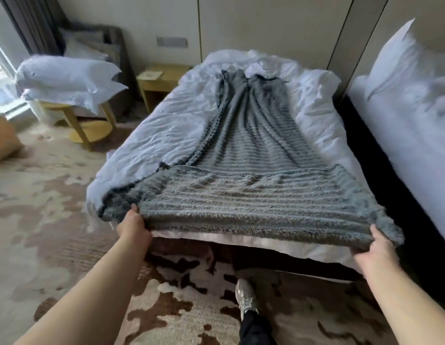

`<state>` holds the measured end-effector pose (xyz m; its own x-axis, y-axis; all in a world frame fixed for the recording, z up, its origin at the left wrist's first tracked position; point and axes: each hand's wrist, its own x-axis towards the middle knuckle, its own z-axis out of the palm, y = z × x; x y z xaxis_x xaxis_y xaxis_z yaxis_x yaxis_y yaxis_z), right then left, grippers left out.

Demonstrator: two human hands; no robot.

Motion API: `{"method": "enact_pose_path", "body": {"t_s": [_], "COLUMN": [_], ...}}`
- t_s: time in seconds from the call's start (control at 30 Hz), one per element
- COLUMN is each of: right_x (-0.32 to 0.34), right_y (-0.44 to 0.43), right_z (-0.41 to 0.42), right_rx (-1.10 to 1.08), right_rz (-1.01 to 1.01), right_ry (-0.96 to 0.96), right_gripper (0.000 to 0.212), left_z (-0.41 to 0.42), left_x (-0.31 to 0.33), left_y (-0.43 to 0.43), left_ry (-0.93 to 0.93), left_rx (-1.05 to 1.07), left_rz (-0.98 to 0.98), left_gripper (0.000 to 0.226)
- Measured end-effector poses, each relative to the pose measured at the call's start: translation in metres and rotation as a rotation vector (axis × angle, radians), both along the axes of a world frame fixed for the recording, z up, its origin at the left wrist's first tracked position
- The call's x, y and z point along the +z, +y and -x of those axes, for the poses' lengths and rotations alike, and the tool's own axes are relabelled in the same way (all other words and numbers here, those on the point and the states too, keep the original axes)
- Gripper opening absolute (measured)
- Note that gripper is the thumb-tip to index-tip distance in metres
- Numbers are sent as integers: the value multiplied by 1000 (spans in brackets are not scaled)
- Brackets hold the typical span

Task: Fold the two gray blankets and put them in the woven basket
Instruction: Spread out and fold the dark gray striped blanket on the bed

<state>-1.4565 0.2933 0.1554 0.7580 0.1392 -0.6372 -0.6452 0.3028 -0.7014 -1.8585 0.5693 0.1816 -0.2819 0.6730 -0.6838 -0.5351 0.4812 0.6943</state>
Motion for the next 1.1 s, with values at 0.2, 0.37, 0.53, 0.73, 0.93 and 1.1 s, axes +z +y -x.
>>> {"method": "enact_pose_path", "body": {"t_s": [0.2,0.37,0.53,0.73,0.93,1.1], "right_x": [-2,-22,-28,-26,-3,37], "right_y": [-67,-108,-121,-109,-75,-12], "right_z": [64,88,86,72,49,7], "right_rx": [-49,-84,-68,-73,-12,55], "right_rz": [94,100,121,123,56,79], "right_ry": [54,141,193,158,62,38], "right_gripper": [44,45,31,36,49,28], "left_z": [45,63,63,52,29,-18], "left_x": [-27,-46,-52,-43,-16,13], "left_y": [-57,-94,-104,-90,-61,-17], "left_ry": [19,35,38,-18,-36,-84], "left_rx": [-73,20,17,-53,-184,-221], "left_rz": [0,57,83,49,51,-31], "left_gripper": [58,60,59,63,48,26]}}
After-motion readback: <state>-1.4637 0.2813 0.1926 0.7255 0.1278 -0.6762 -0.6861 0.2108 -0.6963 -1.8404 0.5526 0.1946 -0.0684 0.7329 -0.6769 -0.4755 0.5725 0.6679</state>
